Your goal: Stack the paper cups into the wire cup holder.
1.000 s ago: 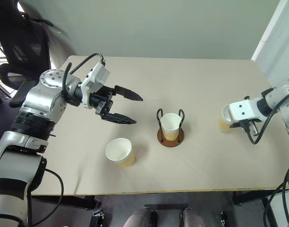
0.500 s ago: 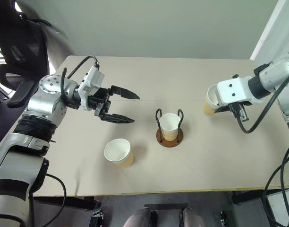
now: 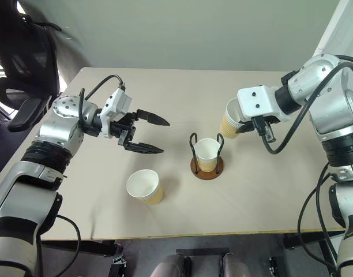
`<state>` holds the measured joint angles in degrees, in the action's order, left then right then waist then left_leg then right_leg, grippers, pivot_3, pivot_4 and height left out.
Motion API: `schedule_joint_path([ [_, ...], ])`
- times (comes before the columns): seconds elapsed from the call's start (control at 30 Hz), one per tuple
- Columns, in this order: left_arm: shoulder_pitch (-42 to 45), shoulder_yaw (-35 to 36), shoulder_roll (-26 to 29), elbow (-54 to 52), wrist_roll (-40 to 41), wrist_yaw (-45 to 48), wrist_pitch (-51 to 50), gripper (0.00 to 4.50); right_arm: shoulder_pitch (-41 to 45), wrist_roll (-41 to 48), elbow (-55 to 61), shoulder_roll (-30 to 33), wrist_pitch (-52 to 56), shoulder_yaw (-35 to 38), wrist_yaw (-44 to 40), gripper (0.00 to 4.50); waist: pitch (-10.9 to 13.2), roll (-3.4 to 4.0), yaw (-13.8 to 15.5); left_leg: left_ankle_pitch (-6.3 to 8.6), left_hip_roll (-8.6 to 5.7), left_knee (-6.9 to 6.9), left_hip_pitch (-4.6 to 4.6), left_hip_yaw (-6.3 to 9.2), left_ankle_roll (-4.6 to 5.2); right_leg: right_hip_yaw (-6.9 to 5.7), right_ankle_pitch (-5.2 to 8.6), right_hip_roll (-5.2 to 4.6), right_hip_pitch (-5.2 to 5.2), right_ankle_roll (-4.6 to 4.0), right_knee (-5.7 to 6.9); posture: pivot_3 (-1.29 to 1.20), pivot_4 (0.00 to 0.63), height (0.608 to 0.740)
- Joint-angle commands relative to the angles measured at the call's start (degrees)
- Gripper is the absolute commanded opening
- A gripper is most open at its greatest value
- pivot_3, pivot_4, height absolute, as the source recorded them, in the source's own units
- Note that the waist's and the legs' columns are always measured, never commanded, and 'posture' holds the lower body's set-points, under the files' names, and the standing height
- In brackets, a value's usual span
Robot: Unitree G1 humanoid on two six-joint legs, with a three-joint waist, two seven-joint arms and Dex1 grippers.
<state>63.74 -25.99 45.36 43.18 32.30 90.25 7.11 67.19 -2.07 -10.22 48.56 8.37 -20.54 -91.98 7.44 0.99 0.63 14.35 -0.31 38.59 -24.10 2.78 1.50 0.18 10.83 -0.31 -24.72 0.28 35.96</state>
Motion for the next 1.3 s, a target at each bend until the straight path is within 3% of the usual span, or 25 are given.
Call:
schedule_joint_path([
  [0.03,1.52,-0.27,-0.01,0.79,0.27,2.25,1.63,4.5,1.67,0.32,4.13,0.05,2.18,0.99,-0.41,0.06,0.0,0.0,-0.03,-0.01,0.0,-0.01,0.0,0.0,-0.01,0.0,0.0,0.0,-0.01,0.0,0.0,0.0,0.15,0.74],
  [0.57,3.54,-3.07,-2.79,7.14,-1.0,2.25,6.16,4.5,5.66,0.89,8.49,-3.17,9.55,0.98,-0.08,0.06,0.0,0.0,-0.07,-0.06,0.0,-0.09,-0.01,0.02,-0.1,0.0,0.04,0.01,-0.08,-0.06,0.03,0.0,0.15,0.74],
  [0.9,3.88,-3.81,-3.19,8.41,-0.92,2.25,7.59,4.5,-0.6,2.95,17.16,-3.18,16.57,0.21,0.9,0.06,0.0,0.0,-0.07,-0.1,0.0,-0.1,-0.01,0.01,-0.15,0.0,0.05,0.02,-0.09,-0.07,0.04,0.0,0.15,0.74],
  [1.3,3.8,-4.06,-2.38,7.9,-0.46,2.25,7.58,4.5,1.52,3.02,15.77,-7.34,17.08,-0.75,3.08,0.06,0.0,-0.01,-0.21,-0.16,0.0,-0.08,0.01,0.01,-0.09,0.0,0.04,0.02,-0.12,-0.07,0.16,0.0,0.15,0.74],
])
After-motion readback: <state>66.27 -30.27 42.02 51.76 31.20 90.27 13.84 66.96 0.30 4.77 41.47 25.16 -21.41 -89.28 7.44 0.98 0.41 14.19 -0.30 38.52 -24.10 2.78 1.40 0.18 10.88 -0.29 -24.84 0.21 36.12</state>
